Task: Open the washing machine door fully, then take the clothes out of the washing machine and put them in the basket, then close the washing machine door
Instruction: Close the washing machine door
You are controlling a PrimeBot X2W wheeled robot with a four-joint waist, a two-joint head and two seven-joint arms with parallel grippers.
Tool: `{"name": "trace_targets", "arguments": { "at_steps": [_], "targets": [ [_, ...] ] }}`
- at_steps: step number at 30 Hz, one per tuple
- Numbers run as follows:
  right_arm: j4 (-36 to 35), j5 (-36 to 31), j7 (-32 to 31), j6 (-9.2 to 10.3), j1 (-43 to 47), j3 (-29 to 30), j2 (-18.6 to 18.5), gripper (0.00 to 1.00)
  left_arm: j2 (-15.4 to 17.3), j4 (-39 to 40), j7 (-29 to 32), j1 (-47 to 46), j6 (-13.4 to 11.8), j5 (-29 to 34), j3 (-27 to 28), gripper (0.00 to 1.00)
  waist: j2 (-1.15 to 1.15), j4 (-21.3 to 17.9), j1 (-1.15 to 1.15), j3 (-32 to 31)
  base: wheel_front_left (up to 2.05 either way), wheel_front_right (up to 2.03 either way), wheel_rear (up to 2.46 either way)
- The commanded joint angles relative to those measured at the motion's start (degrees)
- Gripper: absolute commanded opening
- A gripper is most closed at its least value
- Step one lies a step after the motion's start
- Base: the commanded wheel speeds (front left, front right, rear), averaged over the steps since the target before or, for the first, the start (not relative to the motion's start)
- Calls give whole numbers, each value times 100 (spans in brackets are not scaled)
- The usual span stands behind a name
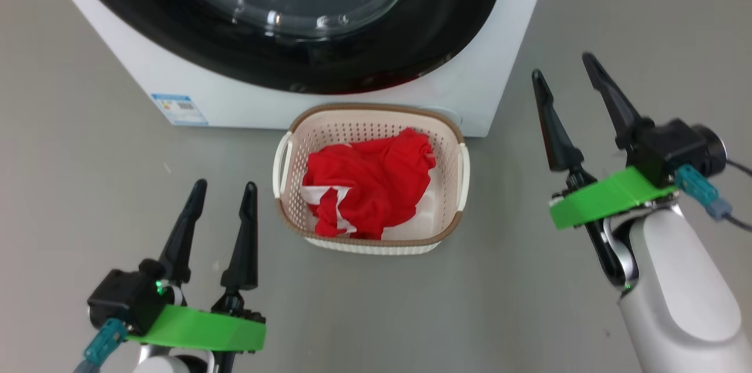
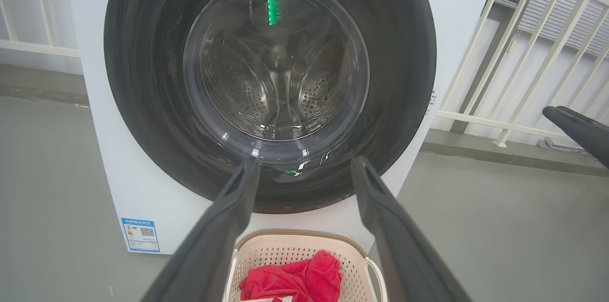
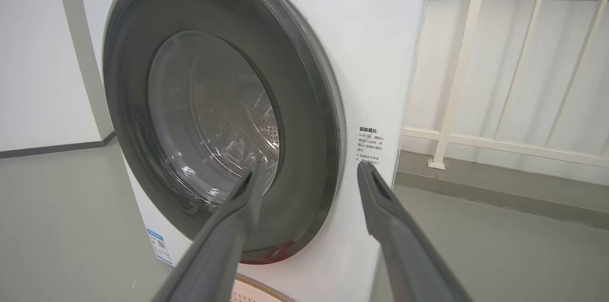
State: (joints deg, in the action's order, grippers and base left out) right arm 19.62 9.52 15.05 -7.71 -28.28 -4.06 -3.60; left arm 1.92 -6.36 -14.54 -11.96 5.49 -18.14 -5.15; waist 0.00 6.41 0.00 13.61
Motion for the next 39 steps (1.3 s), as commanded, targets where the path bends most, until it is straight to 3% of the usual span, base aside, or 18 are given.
{"name": "trace_targets", "arguments": {
  "at_steps": [1, 13, 26, 39],
  "targets": [
    [-211, -49, -5, 22, 161, -42, 71, 100, 96, 140, -46, 65, -30, 44, 238, 100, 0, -237, 0, -294, 0, 0, 0],
    [-441, -31, -5, 22, 1120, 292, 72, 100, 96, 276, -46, 545, -40, 411, 556, 100, 0, -533, 0, -885, 0, 0, 0],
    [-977, -169, -5, 22, 2259, 678, 72, 100, 96, 551, -46, 1170, -173, 674, 853, 100, 0, -588, 0, -1359, 0, 0, 0],
    [-1555, -297, -5, 22, 3020, 568, 72, 100, 96, 658, -46, 1556, -343, 711, 973, 100, 0, -656, 0, -1549, 0, 0, 0]
  ]
}}
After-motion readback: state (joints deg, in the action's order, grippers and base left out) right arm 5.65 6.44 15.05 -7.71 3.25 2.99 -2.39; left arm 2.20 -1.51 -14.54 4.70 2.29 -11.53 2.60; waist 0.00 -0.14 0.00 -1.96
